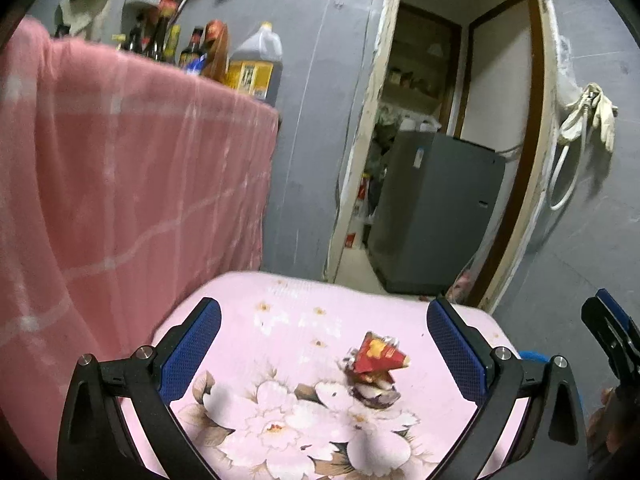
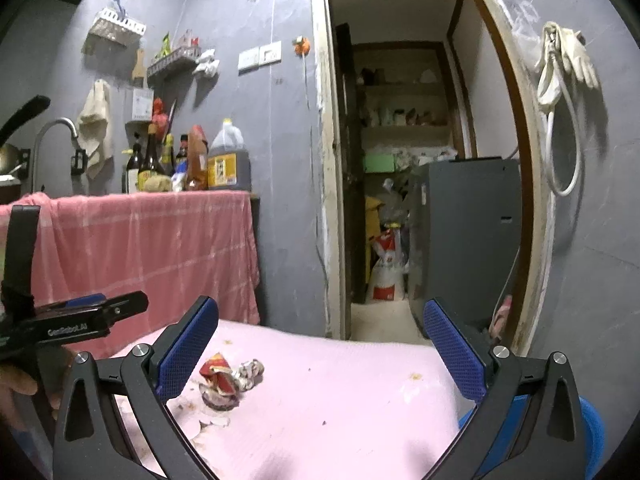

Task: Collect trash
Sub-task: 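Move both open tools back toward the red wrapper on the stool, then close the left tool on the red wrapper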

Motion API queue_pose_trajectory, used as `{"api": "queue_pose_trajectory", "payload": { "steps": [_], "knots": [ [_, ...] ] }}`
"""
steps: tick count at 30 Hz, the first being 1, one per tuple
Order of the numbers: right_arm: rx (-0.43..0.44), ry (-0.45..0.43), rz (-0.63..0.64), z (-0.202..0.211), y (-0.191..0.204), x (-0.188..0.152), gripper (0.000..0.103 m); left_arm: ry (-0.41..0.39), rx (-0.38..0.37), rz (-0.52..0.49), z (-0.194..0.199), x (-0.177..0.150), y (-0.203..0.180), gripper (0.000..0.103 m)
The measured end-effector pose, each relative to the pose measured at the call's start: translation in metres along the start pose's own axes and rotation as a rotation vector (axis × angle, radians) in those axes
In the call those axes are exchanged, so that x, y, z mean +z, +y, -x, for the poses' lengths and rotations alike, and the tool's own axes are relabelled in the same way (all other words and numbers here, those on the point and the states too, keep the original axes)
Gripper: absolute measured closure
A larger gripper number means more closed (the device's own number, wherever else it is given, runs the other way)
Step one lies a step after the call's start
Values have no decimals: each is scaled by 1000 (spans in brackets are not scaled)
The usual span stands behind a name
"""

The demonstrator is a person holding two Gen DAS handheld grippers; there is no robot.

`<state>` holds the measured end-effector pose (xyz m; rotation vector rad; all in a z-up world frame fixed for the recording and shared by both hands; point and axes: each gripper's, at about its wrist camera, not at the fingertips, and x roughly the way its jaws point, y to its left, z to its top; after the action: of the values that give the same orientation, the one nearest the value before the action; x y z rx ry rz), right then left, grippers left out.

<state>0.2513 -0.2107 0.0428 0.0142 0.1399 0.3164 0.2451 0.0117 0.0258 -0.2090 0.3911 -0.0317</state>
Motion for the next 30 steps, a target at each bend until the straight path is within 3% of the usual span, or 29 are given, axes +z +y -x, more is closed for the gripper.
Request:
{"api": "queue_pose_trajectory", "payload": {
  "steps": [18,23,30],
  "knots": [
    [-25,192,-20,-47,-11,-19,0,280,-127,11,-72,-9,-7,4],
    [-12,263,-17,-66,-9,-25,0,356,-176,16,-87,-16,-6,21],
    [1,353,-46,-85,-15,-29,0,431,-255,58,-98,-21,-4,59]
  ]
}}
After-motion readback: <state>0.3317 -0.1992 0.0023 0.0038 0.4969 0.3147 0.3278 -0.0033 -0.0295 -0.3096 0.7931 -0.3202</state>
